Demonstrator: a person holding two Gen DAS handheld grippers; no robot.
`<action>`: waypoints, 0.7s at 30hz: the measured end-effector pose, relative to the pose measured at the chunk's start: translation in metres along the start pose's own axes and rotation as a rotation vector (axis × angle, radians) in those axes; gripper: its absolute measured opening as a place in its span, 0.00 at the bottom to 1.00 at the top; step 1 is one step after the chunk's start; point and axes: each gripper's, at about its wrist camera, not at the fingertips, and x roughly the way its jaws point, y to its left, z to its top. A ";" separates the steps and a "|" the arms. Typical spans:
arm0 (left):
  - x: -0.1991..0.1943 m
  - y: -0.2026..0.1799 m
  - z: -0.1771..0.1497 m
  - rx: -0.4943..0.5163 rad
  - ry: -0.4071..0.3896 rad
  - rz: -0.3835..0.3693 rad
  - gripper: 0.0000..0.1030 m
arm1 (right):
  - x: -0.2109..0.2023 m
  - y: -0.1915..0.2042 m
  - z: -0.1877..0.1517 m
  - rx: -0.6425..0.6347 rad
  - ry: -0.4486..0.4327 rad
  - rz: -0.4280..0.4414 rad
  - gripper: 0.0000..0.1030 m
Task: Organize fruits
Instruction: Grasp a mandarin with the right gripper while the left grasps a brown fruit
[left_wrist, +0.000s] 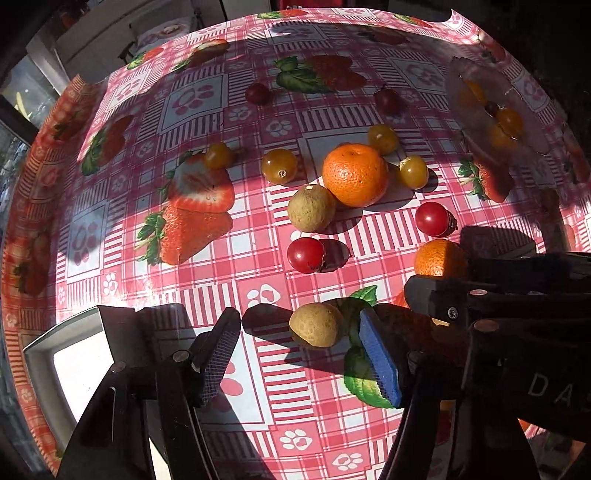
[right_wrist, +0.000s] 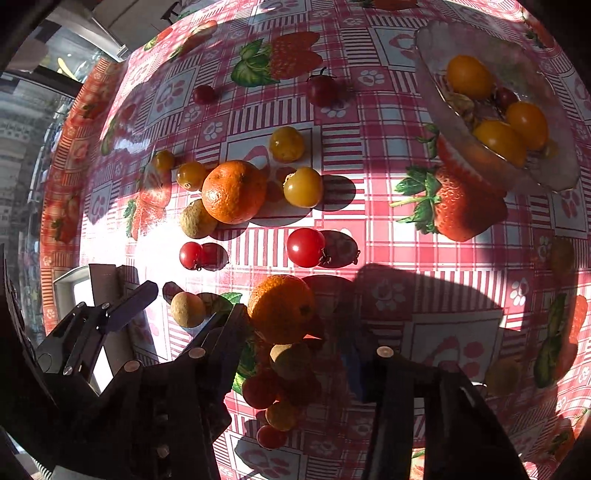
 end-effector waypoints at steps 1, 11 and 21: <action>0.001 0.002 0.001 -0.007 0.000 -0.008 0.64 | 0.001 0.001 0.001 -0.004 0.004 0.009 0.37; -0.013 0.001 0.002 -0.033 0.002 -0.095 0.29 | -0.018 -0.015 -0.006 0.043 -0.031 0.024 0.36; -0.057 0.021 -0.032 -0.099 -0.027 -0.111 0.29 | -0.041 -0.012 -0.037 0.035 -0.045 0.045 0.36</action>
